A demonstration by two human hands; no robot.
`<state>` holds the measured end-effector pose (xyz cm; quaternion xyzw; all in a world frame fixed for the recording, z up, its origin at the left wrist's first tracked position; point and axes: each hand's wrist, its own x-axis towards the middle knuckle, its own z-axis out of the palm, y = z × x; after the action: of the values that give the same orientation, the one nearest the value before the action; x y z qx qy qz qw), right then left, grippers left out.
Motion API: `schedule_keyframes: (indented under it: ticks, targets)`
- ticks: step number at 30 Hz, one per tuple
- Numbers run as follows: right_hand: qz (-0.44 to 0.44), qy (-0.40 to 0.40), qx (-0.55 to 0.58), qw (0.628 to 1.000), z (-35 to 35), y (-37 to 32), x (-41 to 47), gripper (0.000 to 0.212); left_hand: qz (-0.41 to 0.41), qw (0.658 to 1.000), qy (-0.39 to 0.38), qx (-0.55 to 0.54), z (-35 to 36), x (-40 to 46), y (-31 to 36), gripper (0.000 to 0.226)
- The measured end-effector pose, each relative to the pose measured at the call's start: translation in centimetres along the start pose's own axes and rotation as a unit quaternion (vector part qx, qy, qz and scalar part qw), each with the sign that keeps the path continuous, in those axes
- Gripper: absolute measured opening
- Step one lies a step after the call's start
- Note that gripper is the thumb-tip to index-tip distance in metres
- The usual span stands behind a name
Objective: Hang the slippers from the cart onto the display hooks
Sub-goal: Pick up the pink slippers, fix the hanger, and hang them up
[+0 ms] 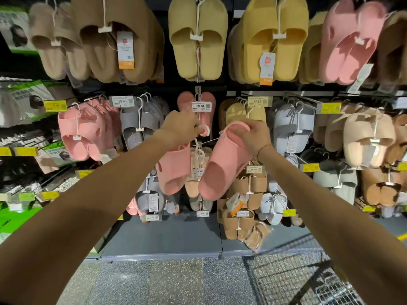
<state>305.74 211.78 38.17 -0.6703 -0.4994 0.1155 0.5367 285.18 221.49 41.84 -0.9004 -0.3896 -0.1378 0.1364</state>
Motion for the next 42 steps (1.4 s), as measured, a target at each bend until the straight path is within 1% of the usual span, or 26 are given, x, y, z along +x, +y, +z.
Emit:
schedule_keyframes:
  ticks: [4, 7, 12, 14, 18, 21, 24, 27, 30, 32, 35, 37, 40, 42]
  targets:
    - [-0.023, 0.023, -0.009, 0.999, -1.0, -2.0, 0.9, 0.026, 0.005, 1.0, 0.019, 0.006, 0.2, 0.3, 1.5, 0.041]
    - [-0.028, 0.036, -0.038, 0.998, -1.7, -3.0, 1.1, 0.017, 0.003, 1.0, 0.03, 0.01, 0.0, 0.5, 2.2, 0.039]
    - [-0.033, 0.066, -0.089, 0.993, -2.5, -4.2, 1.3, 0.02, -0.04, 0.998, 0.039, 0.012, -0.7, 0.5, 3.6, 0.04]
    - [-0.038, 0.072, -0.124, 0.989, -2.3, -4.5, 1.2, 0.017, -0.05, 0.998, 0.039, 0.018, -1.1, 0.5, 4.3, 0.039]
    - [-0.054, 0.082, -0.209, 0.973, -1.8, -5.2, 1.0, 0.019, -0.087, 0.994, 0.047, -0.036, -1.7, 0.5, 4.9, 0.036]
    - [-0.074, 0.079, -0.244, 0.964, -1.5, -5.5, 0.7, 0.02, -0.116, 0.988, 0.056, -0.088, -2.0, 0.4, 4.8, 0.032]
    - [-0.093, 0.07, -0.287, 0.951, -1.1, -5.7, 0.4, 0.019, -0.128, 0.983, 0.059, -0.119, -1.8, 0.4, 4.5, 0.034]
    - [-0.13, 0.06, -0.323, 0.935, -0.8, -5.5, 0.2, 0.023, -0.137, 0.974, 0.062, -0.17, -1.6, 0.6, 4.0, 0.041]
    - [-0.179, 0.012, -0.324, 0.929, -0.4, -4.7, -0.1, 0.026, -0.118, 0.969, 0.055, -0.211, -1.5, 0.9, 3.4, 0.047]
    - [-0.204, -0.016, -0.316, 0.927, -0.3, -4.1, 0.1, 0.022, -0.088, 0.969, 0.049, -0.226, -1.6, 0.9, 2.9, 0.047]
    - [-0.207, -0.056, -0.295, 0.931, -0.6, -3.8, 0.4, 0.018, -0.025, 0.965, 0.039, -0.26, -1.5, 0.8, 2.3, 0.041]
    - [-0.216, -0.089, -0.293, 0.927, -0.8, -3.5, 0.7, 0.019, 0.015, 0.963, 0.038, -0.267, -1.2, 0.9, 1.9, 0.039]
    - [-0.219, -0.139, -0.256, 0.931, -0.7, -2.8, 1.2, 0.018, 0.055, 0.96, 0.052, -0.271, -0.4, 1.2, 1.1, 0.044]
    - [-0.232, -0.166, -0.255, 0.924, -0.3, -2.3, 1.6, 0.016, 0.074, 0.958, 0.054, -0.27, 0.0, 1.1, 0.9, 0.05]
